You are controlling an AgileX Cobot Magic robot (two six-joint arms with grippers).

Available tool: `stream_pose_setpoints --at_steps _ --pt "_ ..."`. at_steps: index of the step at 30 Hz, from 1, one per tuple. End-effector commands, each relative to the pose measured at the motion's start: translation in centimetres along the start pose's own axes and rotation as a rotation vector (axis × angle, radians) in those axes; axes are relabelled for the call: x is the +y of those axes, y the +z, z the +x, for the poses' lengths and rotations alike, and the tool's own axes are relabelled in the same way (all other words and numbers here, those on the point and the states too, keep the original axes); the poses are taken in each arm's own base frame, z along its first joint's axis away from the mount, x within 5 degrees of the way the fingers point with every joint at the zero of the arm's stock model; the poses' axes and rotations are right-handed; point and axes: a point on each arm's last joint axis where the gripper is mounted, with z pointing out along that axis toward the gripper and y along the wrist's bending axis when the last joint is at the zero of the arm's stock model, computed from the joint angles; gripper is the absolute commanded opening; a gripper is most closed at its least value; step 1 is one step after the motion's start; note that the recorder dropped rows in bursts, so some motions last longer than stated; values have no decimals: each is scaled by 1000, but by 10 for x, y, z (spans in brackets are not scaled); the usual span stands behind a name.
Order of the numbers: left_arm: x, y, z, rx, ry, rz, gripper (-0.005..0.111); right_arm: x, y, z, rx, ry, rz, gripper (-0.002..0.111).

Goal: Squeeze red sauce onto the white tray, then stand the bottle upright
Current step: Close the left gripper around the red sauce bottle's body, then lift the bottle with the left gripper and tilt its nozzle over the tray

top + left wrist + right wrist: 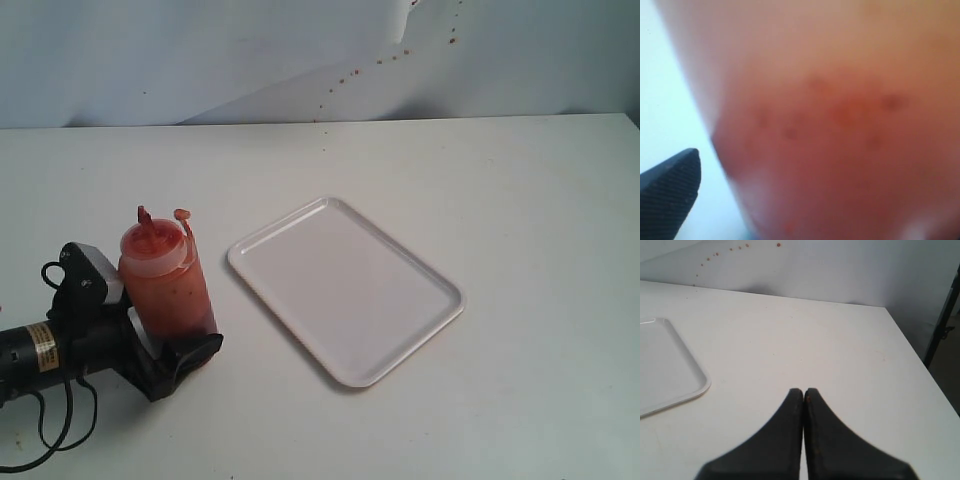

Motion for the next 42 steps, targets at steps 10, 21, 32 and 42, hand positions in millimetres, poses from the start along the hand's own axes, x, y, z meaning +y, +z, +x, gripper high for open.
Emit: stream_pose_setpoints --at_steps 10,21,32,42 --pt "-2 1 0 1 17 36 86 0 0 1 -4 -9 -1 0" --pt "-4 0 8 94 73 55 1 0 0 1 -4 -9 -1 0" --pt "-4 0 6 66 70 55 1 0 0 1 -4 -9 -1 0" --pt "-4 0 3 41 69 58 1 0 0 1 -4 -9 -1 0"
